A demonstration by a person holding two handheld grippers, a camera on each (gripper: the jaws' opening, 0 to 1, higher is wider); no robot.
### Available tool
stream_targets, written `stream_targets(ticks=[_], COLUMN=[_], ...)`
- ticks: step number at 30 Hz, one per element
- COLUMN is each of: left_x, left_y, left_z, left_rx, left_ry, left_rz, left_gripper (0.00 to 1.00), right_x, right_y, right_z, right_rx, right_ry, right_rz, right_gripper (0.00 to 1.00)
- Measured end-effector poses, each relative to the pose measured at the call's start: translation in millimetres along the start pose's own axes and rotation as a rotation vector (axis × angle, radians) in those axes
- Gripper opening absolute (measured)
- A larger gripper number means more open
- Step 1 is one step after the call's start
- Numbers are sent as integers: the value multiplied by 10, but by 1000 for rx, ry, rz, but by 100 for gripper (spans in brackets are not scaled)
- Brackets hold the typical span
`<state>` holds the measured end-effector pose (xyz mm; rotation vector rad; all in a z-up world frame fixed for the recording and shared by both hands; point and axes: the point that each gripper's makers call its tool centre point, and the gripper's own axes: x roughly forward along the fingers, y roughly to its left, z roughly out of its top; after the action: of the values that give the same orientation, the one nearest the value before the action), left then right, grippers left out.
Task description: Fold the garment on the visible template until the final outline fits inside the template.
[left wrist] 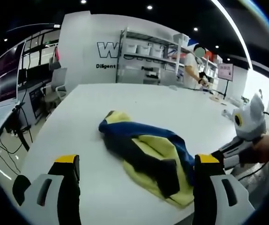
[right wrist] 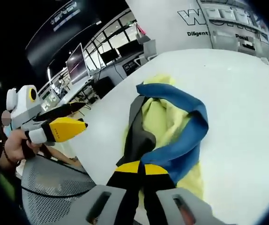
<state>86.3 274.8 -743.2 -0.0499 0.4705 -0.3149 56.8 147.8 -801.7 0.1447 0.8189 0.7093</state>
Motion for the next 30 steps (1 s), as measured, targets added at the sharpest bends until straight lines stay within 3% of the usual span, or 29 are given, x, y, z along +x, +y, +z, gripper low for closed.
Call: stream_targets(ticks=[14,30], left_x=[10,78], left_y=[-69,-165], left_z=[-18,-48], left_rx=[8,21], left_ry=[9,26], left_rz=[-17,-47], left_gripper=[94,93], right_x=[-233,-513], right_y=[-139,-342], right_z=[185,449], right_rx=[40,-10], right_ry=[-57,-87], right_rz=[-27,-88], right_gripper=[0,0])
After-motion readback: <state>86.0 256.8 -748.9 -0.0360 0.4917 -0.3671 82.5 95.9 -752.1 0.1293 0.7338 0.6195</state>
